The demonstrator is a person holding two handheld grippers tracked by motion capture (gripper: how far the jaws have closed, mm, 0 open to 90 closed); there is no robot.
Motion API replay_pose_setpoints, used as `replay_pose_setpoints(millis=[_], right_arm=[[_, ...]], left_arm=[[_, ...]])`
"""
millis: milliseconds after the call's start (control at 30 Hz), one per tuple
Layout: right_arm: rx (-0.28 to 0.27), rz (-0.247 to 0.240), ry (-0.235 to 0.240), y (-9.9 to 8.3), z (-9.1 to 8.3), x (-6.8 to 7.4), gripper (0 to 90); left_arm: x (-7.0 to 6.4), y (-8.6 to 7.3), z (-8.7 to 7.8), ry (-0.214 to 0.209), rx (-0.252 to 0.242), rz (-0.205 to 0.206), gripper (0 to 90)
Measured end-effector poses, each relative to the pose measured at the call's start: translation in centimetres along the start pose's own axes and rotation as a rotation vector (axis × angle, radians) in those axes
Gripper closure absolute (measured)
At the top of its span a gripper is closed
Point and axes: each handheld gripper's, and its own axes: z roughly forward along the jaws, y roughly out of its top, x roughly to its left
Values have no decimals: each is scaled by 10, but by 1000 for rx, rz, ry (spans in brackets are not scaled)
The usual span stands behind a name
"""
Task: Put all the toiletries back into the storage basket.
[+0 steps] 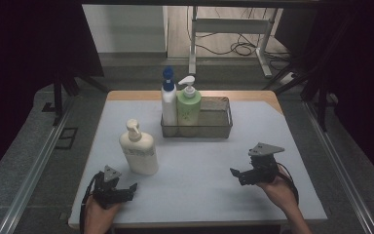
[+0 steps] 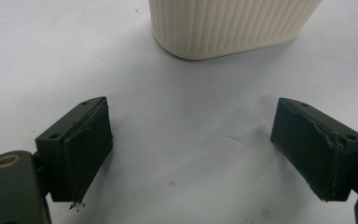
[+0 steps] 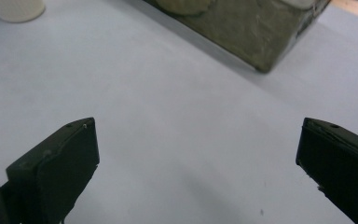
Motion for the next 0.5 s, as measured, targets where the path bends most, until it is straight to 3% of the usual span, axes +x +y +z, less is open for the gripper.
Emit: replay_pose_setpoints(millis=[133,267,500], right_arm=[[13,22,2,-17,-1,0,0],[59,2,-32,-31,5,-1,0],[68,23,-6,-49,14,-2,0]], left_arm=[[0,0,0,-1,2,0,122],[0,1,0,0,9,1,124],[0,3,-1,5,18,1,126]])
